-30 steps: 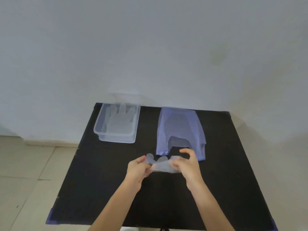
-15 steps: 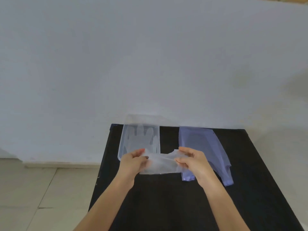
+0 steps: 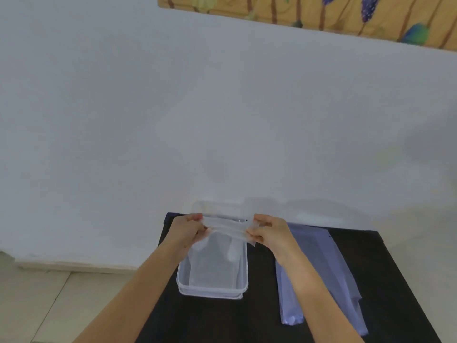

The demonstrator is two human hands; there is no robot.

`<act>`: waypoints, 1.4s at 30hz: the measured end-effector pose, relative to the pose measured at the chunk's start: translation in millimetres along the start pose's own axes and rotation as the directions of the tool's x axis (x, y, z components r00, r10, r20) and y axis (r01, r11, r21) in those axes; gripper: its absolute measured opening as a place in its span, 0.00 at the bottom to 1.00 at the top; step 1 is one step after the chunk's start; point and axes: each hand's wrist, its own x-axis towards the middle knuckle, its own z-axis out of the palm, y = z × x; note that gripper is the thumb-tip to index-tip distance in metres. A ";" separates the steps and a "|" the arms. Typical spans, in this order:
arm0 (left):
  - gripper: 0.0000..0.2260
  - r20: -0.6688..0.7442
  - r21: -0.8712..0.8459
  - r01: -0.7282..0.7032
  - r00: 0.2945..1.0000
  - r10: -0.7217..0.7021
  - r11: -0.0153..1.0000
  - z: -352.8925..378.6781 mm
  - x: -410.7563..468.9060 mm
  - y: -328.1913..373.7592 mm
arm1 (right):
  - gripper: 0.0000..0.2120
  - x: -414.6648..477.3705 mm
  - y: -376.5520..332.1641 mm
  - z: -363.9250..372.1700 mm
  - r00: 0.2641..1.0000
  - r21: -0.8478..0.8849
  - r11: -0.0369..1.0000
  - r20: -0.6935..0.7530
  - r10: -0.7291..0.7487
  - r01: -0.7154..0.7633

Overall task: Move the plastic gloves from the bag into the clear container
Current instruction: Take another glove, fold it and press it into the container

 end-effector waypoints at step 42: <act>0.42 0.204 0.716 -0.270 0.963 0.177 0.644 -6.6 45.3 -36.1 | 0.28 22.7 21.7 28.1 0.990 -0.616 0.782 0.141 -0.010 0.096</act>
